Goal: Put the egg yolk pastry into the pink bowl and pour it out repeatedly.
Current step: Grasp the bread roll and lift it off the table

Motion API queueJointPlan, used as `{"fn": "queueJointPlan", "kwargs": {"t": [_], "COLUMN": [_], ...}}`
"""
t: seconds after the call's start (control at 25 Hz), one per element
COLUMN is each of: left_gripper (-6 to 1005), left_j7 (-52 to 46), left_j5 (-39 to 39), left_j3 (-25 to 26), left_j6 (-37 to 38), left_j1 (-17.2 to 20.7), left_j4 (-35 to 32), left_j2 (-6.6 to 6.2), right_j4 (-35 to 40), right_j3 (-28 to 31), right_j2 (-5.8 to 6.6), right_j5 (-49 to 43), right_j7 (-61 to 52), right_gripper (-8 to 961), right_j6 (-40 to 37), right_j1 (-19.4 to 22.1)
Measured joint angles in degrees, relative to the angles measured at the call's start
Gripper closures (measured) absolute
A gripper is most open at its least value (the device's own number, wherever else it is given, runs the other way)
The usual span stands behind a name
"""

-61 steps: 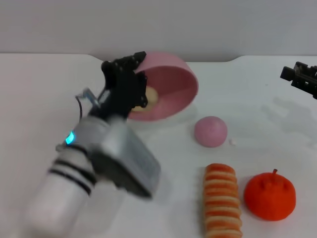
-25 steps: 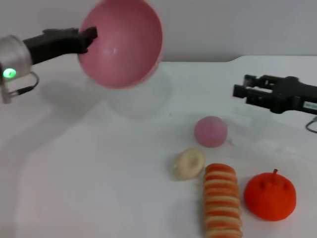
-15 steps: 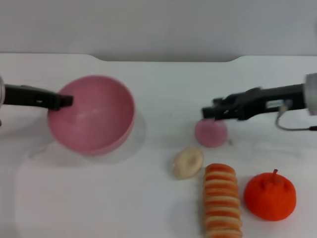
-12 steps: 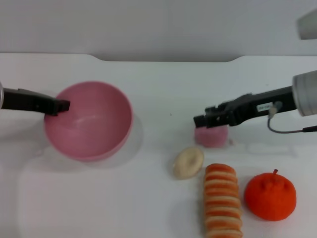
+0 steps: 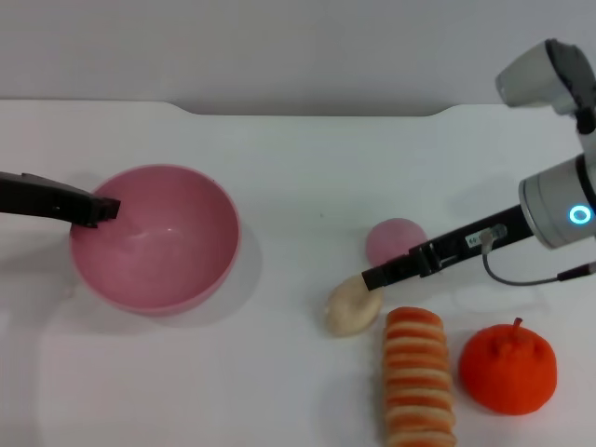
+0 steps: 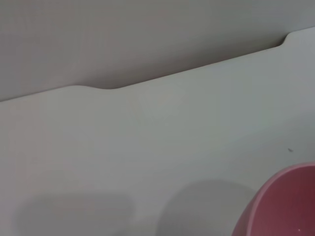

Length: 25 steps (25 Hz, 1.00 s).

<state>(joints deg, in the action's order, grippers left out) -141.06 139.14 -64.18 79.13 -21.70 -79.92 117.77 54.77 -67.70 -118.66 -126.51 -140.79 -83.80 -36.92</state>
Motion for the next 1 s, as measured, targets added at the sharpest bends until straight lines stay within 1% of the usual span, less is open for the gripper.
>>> {"fn": "queueJointPlan", "kwargs": {"t": [0.16, 0.32, 0.48, 0.64, 0.84, 1.0], "left_gripper": [999, 999, 999, 999, 999, 999], "left_j7": [-0.02, -0.03, -0.05, -0.07, -0.09, -0.10], "left_j5": [0.22, 0.17, 0.15, 0.15, 0.17, 0.18], "left_j3": [-0.23, -0.37, -0.37, -0.38, -0.47, -0.54], "left_j6": [-0.08, -0.16, -0.28, -0.30, -0.48, -0.99], "left_j1": [-0.31, -0.36, -0.66, -1.01, -1.63, -1.73], "left_j4": [0.04, 0.05, 0.04, 0.27, 0.70, 0.79], "left_j2": [0.00, 0.00, 0.00, 0.00, 0.02, 0.06], "right_j4": [-3.71, -7.47, -11.52, -15.77, -17.99, -17.68], "right_j3": [-0.90, -2.76, -3.79, -7.92, -10.32, -10.25], "right_j2": [0.01, 0.00, -0.26, -0.41, -0.41, -0.15], "right_j5": [-0.05, -0.06, 1.13, 3.26, 3.54, 4.66], "right_j7": [-0.05, -0.08, 0.34, 0.47, 0.73, 5.01], "right_gripper": [385, 385, 386, 413, 447, 474], "right_j6": [2.44, 6.65, 11.40, 15.36, 17.34, 17.28], "right_j1": [-0.45, -1.30, -2.66, -5.13, -6.50, -5.54]}}
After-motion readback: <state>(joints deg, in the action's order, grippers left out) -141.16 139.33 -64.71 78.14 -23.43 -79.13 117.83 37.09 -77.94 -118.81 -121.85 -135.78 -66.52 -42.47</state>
